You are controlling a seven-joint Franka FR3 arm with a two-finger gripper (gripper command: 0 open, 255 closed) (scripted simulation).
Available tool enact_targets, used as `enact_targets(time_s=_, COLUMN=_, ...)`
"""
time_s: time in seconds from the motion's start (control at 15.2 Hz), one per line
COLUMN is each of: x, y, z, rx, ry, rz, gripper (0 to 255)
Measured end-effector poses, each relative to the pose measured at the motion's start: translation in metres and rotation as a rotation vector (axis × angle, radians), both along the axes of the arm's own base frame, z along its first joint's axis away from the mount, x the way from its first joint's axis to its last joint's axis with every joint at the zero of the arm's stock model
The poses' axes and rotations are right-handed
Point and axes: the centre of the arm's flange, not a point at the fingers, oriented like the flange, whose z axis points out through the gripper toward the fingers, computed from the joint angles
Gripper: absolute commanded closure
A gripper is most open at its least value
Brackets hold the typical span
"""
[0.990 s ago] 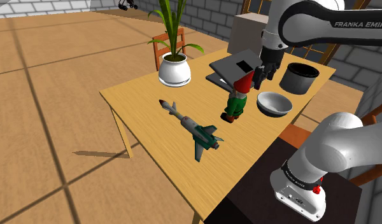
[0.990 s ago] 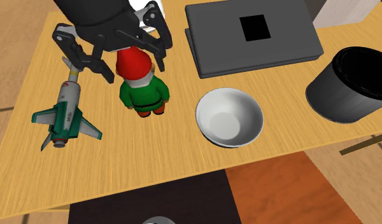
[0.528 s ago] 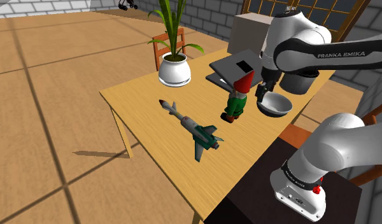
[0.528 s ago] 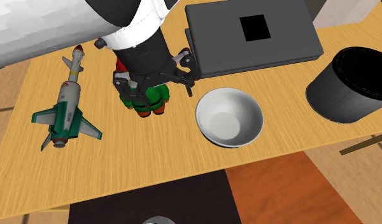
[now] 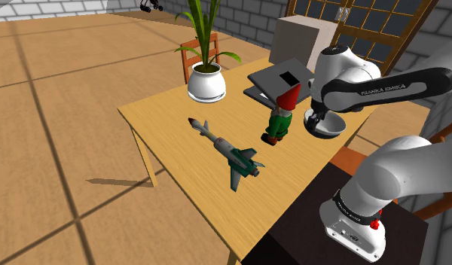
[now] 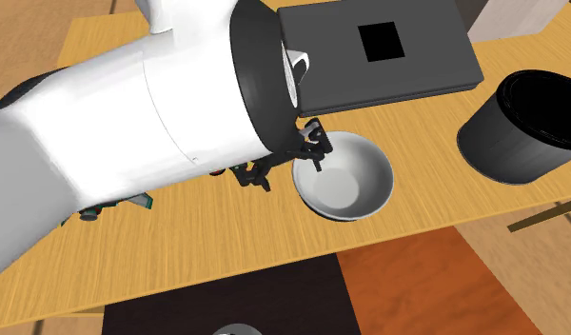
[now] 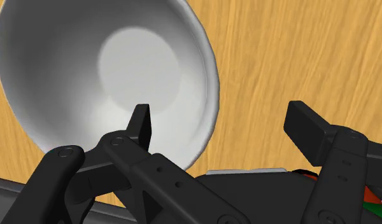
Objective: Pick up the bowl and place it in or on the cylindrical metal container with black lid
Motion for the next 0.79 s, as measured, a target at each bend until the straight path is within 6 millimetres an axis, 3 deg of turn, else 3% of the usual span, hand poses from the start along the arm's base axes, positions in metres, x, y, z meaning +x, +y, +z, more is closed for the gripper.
enact_targets(time_s=0.46, x=-0.004, y=-0.012, z=-0.037, rx=-0.004, ry=0.002, rz=0.005, gripper=0)
enact_targets(time_s=0.79, x=-0.004, y=-0.013, z=-0.041, rx=-0.004, ry=0.001, rz=0.006, gripper=0)
